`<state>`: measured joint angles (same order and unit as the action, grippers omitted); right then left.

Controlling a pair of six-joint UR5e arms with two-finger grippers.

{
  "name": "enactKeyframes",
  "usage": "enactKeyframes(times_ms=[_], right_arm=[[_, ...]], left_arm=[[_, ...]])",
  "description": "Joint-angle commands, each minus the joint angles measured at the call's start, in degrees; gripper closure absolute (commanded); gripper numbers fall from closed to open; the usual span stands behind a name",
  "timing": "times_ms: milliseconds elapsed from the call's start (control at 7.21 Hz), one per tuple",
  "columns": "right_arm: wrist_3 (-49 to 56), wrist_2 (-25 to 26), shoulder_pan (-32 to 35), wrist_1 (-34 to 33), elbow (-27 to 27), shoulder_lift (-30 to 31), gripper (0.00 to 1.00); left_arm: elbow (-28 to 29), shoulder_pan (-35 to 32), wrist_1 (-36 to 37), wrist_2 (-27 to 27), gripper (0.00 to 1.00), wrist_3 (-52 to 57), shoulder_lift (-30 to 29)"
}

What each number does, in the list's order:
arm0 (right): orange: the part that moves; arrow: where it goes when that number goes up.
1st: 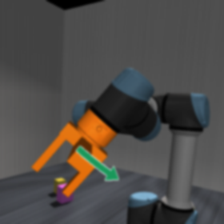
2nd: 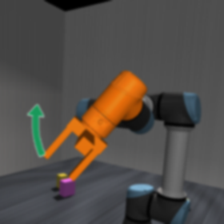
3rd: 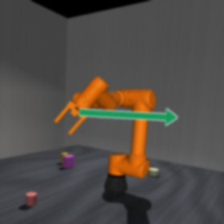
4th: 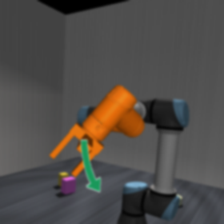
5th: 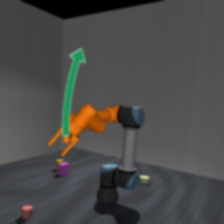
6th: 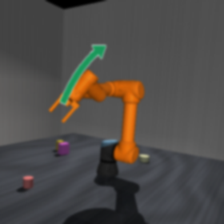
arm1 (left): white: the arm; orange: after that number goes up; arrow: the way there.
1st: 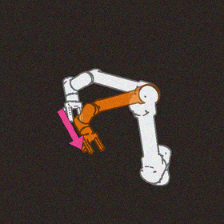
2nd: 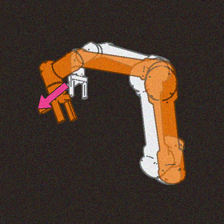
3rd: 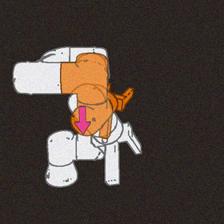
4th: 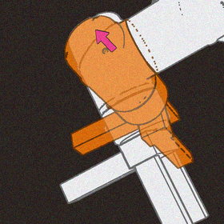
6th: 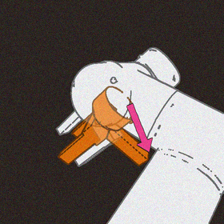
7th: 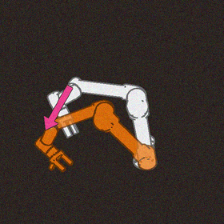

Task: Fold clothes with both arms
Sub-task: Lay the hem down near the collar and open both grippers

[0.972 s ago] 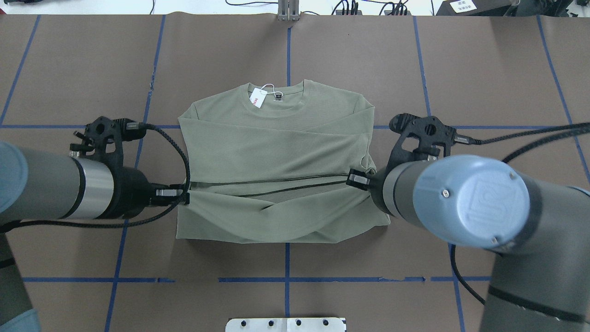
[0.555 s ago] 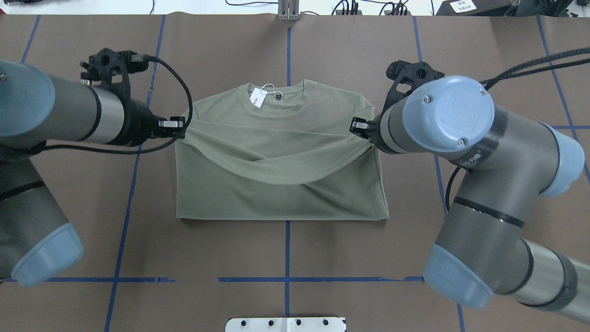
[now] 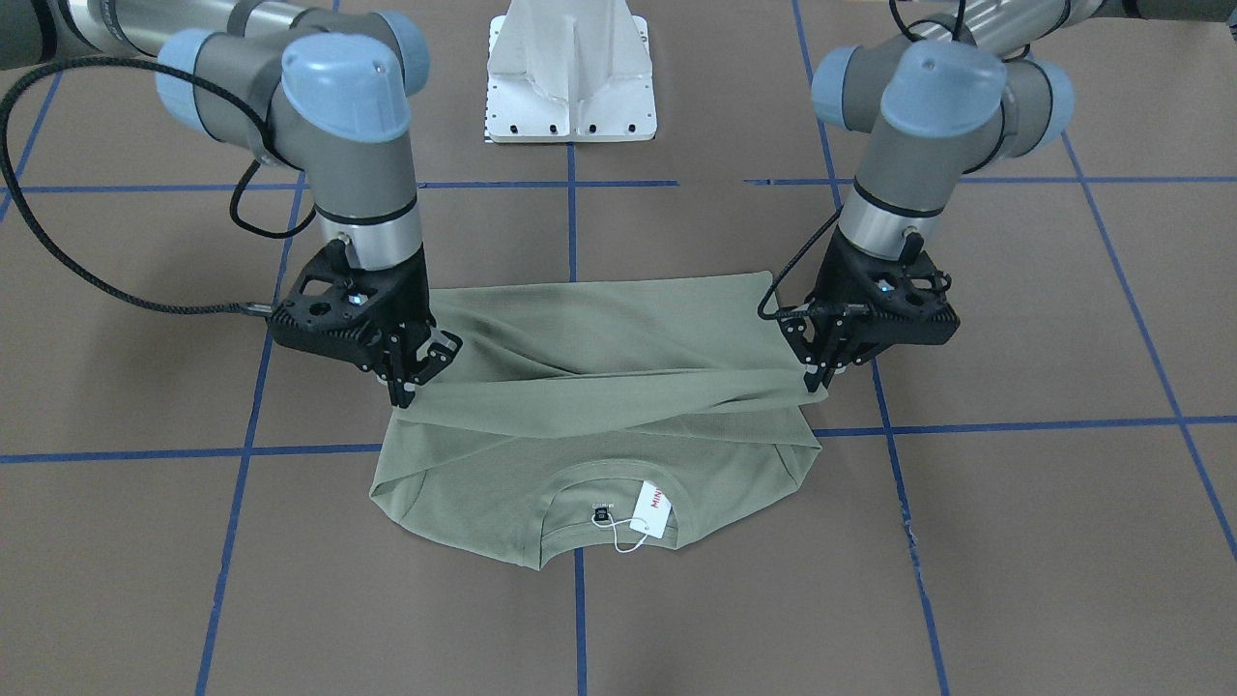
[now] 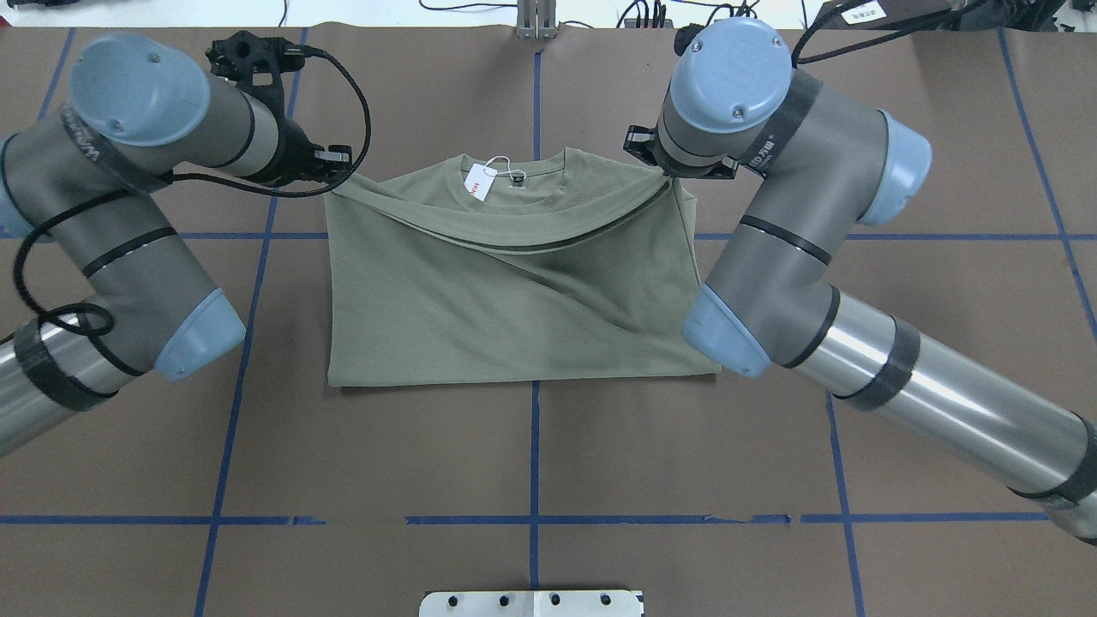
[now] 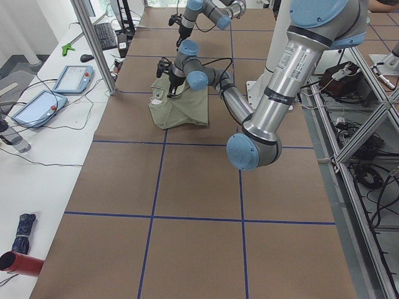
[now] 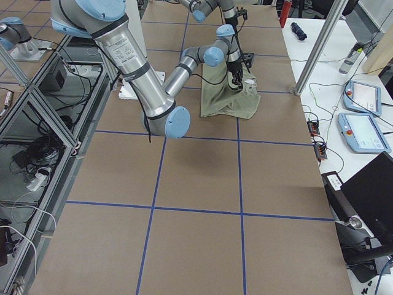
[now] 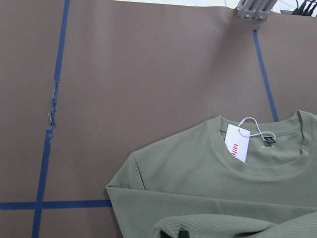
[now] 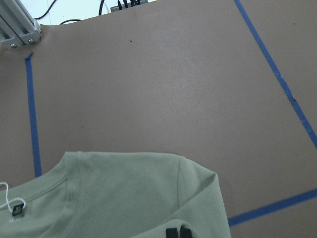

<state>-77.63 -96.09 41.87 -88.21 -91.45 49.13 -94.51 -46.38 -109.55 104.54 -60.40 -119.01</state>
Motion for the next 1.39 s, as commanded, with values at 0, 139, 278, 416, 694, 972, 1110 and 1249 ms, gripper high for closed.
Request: enactKeyframes(times_ms=[0,139,278,416,694,972,1110,1249], right_arm=[[2.1,-0.1,1.7,10.4,12.1,-1.3,1.0],[3.7,-0.1,2.4,10.4,12.5,-1.1,1.0],[4.3,-0.1,2.9,10.4,12.6,-0.8,1.0],[4.3,-0.1,2.8,10.4,12.6,-0.8,1.0],[4.7,0.4,1.7,10.5,14.2,-0.6,0.01],[10.5,-2.9,2.5,10.5,12.3,-0.4,0.0],[12.2,-4.5,2.7,10.6,9.3,1.6,0.0],[12.3,-4.6,2.6,10.4,5.2,4.0,0.0]], left_arm=[[14.3,0.3,-12.2,-2.8,1.0,0.2,-1.4],[15.0,0.5,-12.5,-3.3,1.0,0.2,-1.4],[15.1,0.6,-12.5,-3.2,1.0,0.2,-1.4],[14.9,0.6,-12.5,-3.2,1.0,0.2,-1.5],[14.7,0.6,-12.6,-3.2,0.06,0.5,-1.8],[9.0,0.4,-11.6,-1.5,0.0,7.7,-0.6],[3.7,0.6,-11.7,1.1,0.0,7.4,3.1],[-1.2,1.4,-12.0,1.4,0.0,6.9,6.5]])
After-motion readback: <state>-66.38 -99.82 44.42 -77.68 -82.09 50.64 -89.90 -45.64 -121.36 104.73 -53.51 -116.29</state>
